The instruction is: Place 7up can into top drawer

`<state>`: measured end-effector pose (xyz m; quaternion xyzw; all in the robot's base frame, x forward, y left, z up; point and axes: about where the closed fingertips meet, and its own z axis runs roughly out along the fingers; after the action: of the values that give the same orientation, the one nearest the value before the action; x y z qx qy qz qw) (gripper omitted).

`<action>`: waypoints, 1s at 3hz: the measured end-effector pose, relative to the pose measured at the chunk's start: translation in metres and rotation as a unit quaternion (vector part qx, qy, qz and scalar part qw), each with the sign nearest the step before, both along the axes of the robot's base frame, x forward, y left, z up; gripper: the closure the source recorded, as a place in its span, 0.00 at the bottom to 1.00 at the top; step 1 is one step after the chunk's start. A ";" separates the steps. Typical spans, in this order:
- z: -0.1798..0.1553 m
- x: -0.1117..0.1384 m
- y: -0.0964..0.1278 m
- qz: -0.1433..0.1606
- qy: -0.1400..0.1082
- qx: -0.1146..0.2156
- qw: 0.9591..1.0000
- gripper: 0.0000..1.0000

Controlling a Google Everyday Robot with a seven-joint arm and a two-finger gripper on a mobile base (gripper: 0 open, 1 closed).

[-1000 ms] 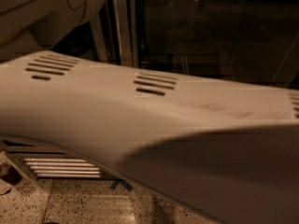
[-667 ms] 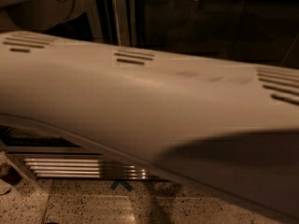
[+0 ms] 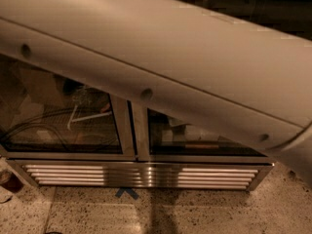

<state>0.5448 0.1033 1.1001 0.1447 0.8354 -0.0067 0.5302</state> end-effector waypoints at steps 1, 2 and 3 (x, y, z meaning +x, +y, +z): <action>-0.012 0.010 0.020 0.021 0.067 0.065 0.995 0.00; 0.006 0.005 0.030 0.054 0.041 0.042 0.997 0.00; 0.018 -0.002 0.036 0.074 0.028 0.032 0.996 0.00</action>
Offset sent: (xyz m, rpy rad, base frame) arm 0.0076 0.0154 -0.0120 0.0979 0.1037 0.0228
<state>0.5424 0.1388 1.1185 0.0994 0.8581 0.0548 0.5007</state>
